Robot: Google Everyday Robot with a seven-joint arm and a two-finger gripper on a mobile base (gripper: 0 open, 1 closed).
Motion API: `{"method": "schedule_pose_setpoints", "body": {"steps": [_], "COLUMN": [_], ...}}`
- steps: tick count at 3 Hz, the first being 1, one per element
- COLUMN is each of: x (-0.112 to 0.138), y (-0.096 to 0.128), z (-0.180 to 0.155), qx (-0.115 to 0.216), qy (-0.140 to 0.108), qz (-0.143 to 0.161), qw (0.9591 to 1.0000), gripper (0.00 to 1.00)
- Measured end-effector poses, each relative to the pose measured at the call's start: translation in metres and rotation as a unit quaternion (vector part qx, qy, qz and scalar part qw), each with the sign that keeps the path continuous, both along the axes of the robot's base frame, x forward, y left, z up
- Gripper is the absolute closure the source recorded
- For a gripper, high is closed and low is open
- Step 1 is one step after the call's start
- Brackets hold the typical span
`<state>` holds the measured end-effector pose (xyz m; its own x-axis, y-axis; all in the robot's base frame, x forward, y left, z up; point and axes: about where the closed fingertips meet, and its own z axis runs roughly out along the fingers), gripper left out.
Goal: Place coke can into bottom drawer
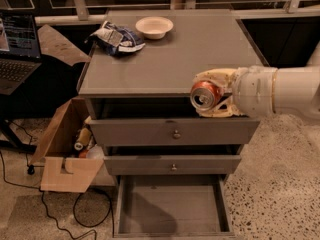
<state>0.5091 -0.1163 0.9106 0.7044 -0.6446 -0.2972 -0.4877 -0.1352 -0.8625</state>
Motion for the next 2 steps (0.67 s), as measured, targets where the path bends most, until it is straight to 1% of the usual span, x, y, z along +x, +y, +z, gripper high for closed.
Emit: {"method": "schedule_pose_setpoints", "body": {"steps": [1, 2], "x": [-0.007, -0.015], "y": [-0.006, -0.006], "z": [-0.058, -0.108], "qx": [-0.010, -0.017], "qy": [0.029, 0.062], "qz": [-0.028, -0.032], "qw": [0.9991, 0.9974], "gripper": [1.00, 1.00]}}
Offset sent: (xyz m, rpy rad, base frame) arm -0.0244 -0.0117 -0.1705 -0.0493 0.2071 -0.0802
